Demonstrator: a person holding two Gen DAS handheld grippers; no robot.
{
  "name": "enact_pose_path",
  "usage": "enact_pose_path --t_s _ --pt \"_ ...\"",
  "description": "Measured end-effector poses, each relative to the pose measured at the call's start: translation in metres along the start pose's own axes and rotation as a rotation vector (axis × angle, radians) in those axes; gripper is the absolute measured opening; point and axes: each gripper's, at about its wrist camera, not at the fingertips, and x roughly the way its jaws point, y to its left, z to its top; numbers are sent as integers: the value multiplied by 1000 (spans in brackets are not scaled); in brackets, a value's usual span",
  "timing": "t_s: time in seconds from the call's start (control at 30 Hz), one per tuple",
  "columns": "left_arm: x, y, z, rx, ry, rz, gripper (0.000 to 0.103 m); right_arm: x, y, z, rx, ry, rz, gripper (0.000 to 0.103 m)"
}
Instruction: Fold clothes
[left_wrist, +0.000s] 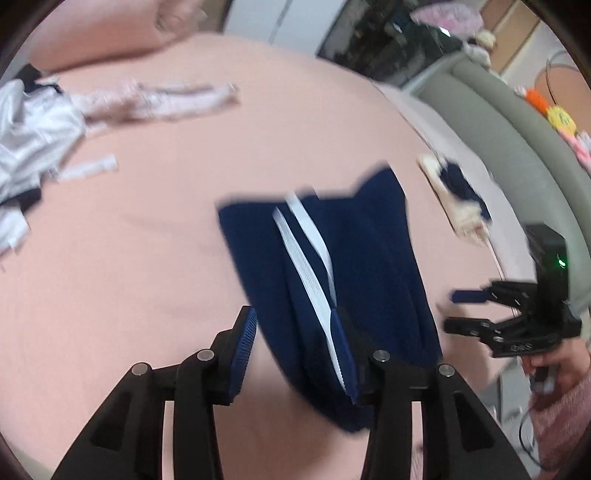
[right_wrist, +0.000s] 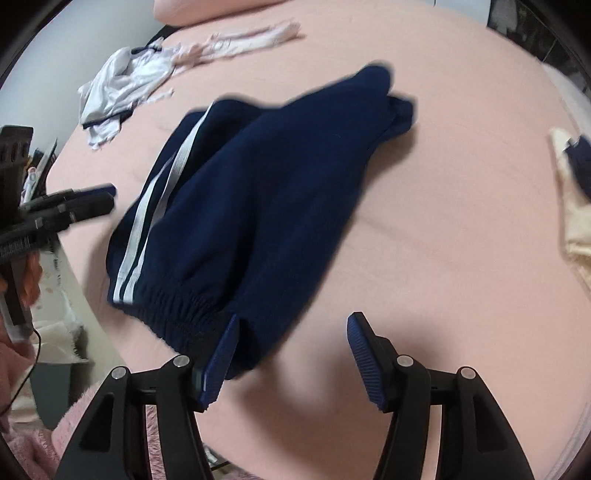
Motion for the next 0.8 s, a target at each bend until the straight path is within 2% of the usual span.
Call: enact_pose_path --t_s 0.1,0.17,0.23,0.3,0.37,0.43,0.5,0.53,0.6,0.7,0.73,0.8 --pt "27 -1 26 -2 -7 -19 38 -10 -16 25 64 -95 2 61" --pt "50 -2 36 -11 29 -27 38 -7 -22 46 92 -145 10 61" --pt "73 -3 45 -21 66 -35 38 12 -24 59 67 -107 -19 61" --pt "87 -8 44 -12 113 -37 30 34 -24 70 32 -52 -58 61" --pt "86 -28 41 78 100 -18 27 55 -29 67 7 30 -114 61" --pt "72 -47 36 163 63 -62 27 59 -34 56 1 42 -131 61" --pt "64 -52 35 162 48 -113 27 53 -39 47 22 34 -129 64" --pt "63 -50 35 143 40 -115 27 50 -41 44 33 32 -120 64" --pt "62 -40 36 93 25 -119 27 45 -44 42 50 18 -98 64" --pt "57 -47 33 126 34 -217 27 32 -50 46 84 -57 -79 64" --pt "52 -53 29 167 35 -218 27 27 -51 49 93 -86 -82 64" --pt "53 -51 24 184 34 -173 27 21 -52 56 96 -137 -84 64"
